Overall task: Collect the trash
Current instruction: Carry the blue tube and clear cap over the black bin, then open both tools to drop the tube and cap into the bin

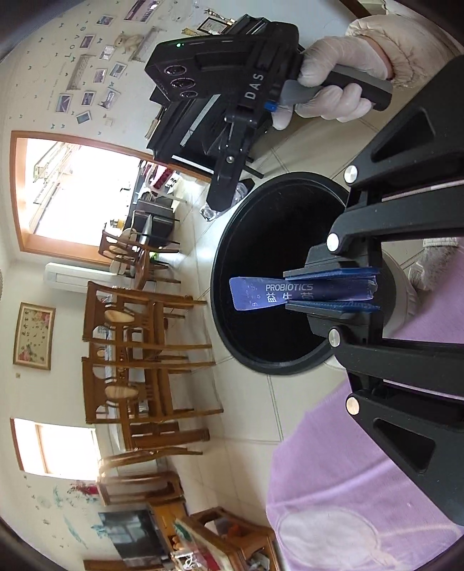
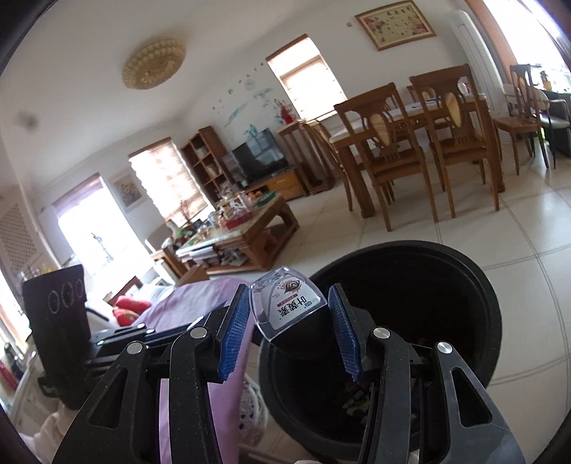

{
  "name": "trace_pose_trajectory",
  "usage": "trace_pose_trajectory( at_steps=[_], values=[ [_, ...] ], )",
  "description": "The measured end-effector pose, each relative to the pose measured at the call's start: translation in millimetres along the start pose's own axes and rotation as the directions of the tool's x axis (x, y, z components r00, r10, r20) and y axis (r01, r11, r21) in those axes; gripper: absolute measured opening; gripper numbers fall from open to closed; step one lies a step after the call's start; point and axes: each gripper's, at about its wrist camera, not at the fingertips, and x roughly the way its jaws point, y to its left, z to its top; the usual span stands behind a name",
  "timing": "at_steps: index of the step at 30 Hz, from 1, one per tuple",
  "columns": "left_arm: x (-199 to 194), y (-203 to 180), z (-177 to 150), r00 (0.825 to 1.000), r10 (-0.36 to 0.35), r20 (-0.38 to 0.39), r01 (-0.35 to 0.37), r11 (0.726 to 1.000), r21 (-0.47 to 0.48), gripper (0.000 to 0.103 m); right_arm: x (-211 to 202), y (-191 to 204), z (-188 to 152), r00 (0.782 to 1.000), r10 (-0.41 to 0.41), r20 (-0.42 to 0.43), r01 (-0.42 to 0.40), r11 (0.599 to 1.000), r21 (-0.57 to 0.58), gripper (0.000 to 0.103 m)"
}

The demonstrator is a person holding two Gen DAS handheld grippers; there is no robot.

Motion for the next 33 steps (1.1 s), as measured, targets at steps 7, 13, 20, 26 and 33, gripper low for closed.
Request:
trace_pose_trajectory(
  at_steps=[7, 13, 20, 26, 33],
  values=[
    [31, -20, -1, 0.999, -0.008, -0.043, 0.009, 1.000, 0.029, 0.011, 2, -36, -13, 1.000, -0.017, -0.014, 0.018, 0.998, 0.058, 0.046],
    [47, -24, -4, 0.998, 0.001, -0.070, 0.002, 0.999, 0.034, 0.012, 13, -45, -16, 0.999, -0.033, -0.023, 0.034, 0.997, 0.075, 0.046],
    [58, -30, -5, 0.996, 0.010, -0.091, -0.005, 0.998, 0.055, 0.015, 26, -54, -16, 0.998, -0.044, -0.038, 0.047, 0.995, 0.090, 0.047],
    [60, -37, -2, 0.994, 0.044, -0.102, -0.036, 0.996, 0.078, 0.051, 28, -52, -15, 0.998, -0.050, -0.034, 0.053, 0.993, 0.107, 0.047],
    [47, -45, -4, 0.996, 0.050, -0.076, -0.042, 0.994, 0.104, 0.080, 22, -39, -14, 0.998, -0.057, -0.013, 0.058, 0.993, 0.100, 0.061]
  ],
)
